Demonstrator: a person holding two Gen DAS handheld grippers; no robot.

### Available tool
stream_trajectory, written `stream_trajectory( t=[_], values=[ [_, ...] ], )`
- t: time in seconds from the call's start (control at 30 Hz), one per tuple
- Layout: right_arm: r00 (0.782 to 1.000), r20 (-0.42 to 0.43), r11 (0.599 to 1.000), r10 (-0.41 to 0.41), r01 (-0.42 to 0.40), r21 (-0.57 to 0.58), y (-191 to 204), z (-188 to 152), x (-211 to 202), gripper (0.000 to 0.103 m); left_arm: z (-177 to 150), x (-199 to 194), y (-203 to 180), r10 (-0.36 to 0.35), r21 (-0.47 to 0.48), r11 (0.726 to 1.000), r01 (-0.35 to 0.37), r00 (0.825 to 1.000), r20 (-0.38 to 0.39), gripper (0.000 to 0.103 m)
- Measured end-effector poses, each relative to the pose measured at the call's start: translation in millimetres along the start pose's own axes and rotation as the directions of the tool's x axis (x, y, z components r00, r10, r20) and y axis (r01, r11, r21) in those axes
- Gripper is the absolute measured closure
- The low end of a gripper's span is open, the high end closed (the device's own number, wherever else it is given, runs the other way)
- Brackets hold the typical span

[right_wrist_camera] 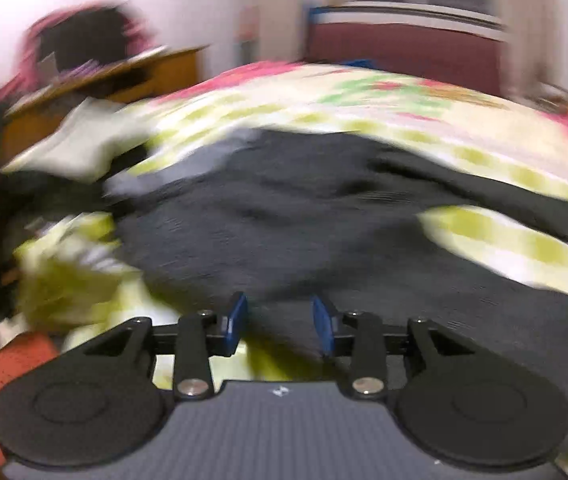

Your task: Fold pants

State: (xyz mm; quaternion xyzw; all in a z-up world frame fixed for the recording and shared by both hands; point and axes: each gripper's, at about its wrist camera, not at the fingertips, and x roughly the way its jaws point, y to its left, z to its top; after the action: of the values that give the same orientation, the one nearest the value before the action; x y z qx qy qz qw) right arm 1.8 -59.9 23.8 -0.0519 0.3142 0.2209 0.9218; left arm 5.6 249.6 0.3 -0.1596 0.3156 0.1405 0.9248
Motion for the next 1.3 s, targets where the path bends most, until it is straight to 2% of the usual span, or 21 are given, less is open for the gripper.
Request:
stream_trajectory(
  t=[0.07, 0.13, 0.17, 0.27, 0.37, 0.4, 0.43, 0.57, 0.63, 0.7, 0.73, 0.77, 0.8, 0.87, 0.9, 1.0, 1.13, 1.17, 1.2, 1.23, 1.3],
  values=[
    [0.989, 0.004, 0.984, -0.149, 0.147, 0.102, -50, -4, -20, 0.064, -3, -13, -8, 0.027, 0.035, 0.999, -0.028, 0.999, 0.023, 0.067],
    [0.942, -0.025, 0.915, -0.333, 0.33, 0.23, -114, -17, -44, 0.063, -5, -24, -19, 0.019, 0.064, 0.998, -0.021, 0.999, 0.043, 0.067],
    [0.918, -0.048, 0.876, -0.394, 0.391, 0.28, -138, -23, -53, 0.063, -5, -29, -27, 0.005, 0.085, 0.996, -0.01, 0.999, 0.054, 0.067],
    [0.837, -0.115, 0.718, -0.535, 0.521, 0.462, -217, -46, -84, 0.061, -7, -36, -69, -0.083, 0.185, 0.98, 0.072, 0.995, 0.048, 0.067],
    [0.773, -0.146, 0.572, -0.617, 0.569, 0.591, -274, -61, -102, 0.061, -15, -27, -129, -0.206, 0.298, 0.934, 0.197, 0.979, -0.001, 0.067],
    [0.749, -0.179, 0.507, -0.638, 0.584, 0.634, -295, -65, -105, 0.06, -19, -22, -151, -0.244, 0.331, 0.913, 0.238, 0.969, -0.025, 0.067],
    [0.742, -0.202, 0.461, -0.639, 0.579, 0.672, -312, -70, -108, 0.059, -23, -17, -173, -0.286, 0.359, 0.889, 0.284, 0.957, -0.051, 0.067],
    [0.761, -0.22, 0.352, -0.611, 0.51, 0.785, -349, -87, -105, 0.059, -42, -2, -243, -0.39, 0.437, 0.801, 0.408, 0.911, -0.136, 0.067],
    [0.774, -0.202, 0.33, -0.6, 0.469, 0.819, -362, -92, -100, 0.059, -53, 4, -269, -0.417, 0.461, 0.765, 0.45, 0.891, -0.178, 0.067],
    [0.786, -0.179, 0.337, -0.591, 0.442, 0.831, -368, -90, -95, 0.057, -62, 10, -288, -0.419, 0.477, 0.742, 0.471, 0.881, -0.218, 0.067],
    [0.794, -0.164, 0.351, -0.586, 0.431, 0.831, -372, -89, -92, 0.061, -68, 10, -295, -0.416, 0.483, 0.735, 0.476, 0.879, -0.233, 0.067],
    [0.8, -0.153, 0.356, -0.579, 0.418, 0.836, -376, -91, -95, 0.084, -72, 14, -301, -0.41, 0.487, 0.728, 0.482, 0.876, -0.254, 0.067],
    [0.808, -0.155, 0.347, -0.569, 0.407, 0.845, -379, -94, -97, 0.101, -75, 17, -306, -0.402, 0.491, 0.723, 0.485, 0.874, -0.272, 0.067],
    [0.831, -0.132, 0.339, -0.54, 0.358, 0.87, -386, -101, -104, 0.1, -82, 20, -311, -0.389, 0.494, 0.719, 0.489, 0.872, -0.296, 0.067],
    [0.83, -0.134, 0.346, -0.541, 0.365, 0.864, -387, -102, -106, 0.1, -84, 20, -312, -0.389, 0.487, 0.718, 0.496, 0.868, -0.31, 0.067],
    [0.816, -0.152, 0.367, -0.558, 0.406, 0.837, -386, -107, -111, 0.101, -92, 29, -319, -0.387, 0.487, 0.709, 0.51, 0.859, -0.336, 0.065],
    [0.81, -0.163, 0.355, -0.563, 0.415, 0.838, -384, -108, -112, 0.1, -104, 24, -322, -0.384, 0.546, 0.673, 0.499, 0.866, -0.319, 0.065],
    [0.803, -0.172, 0.348, -0.571, 0.426, 0.835, -381, -106, -115, 0.095, -102, 22, -320, -0.391, 0.543, 0.669, 0.508, 0.862, -0.324, 0.065],
    [0.79, -0.182, 0.34, -0.586, 0.443, 0.83, -376, -104, -120, 0.092, -99, 21, -316, -0.402, 0.53, 0.67, 0.52, 0.854, -0.331, 0.065],
    [0.764, -0.194, 0.334, -0.615, 0.475, 0.814, -369, -101, -127, 0.088, -95, 19, -312, -0.408, 0.521, 0.672, 0.526, 0.85, -0.332, 0.065],
    [0.717, -0.206, 0.35, -0.666, 0.544, 0.762, -357, -93, -136, 0.087, -88, 19, -301, -0.404, 0.518, 0.684, 0.514, 0.858, -0.317, 0.065]
  ],
)
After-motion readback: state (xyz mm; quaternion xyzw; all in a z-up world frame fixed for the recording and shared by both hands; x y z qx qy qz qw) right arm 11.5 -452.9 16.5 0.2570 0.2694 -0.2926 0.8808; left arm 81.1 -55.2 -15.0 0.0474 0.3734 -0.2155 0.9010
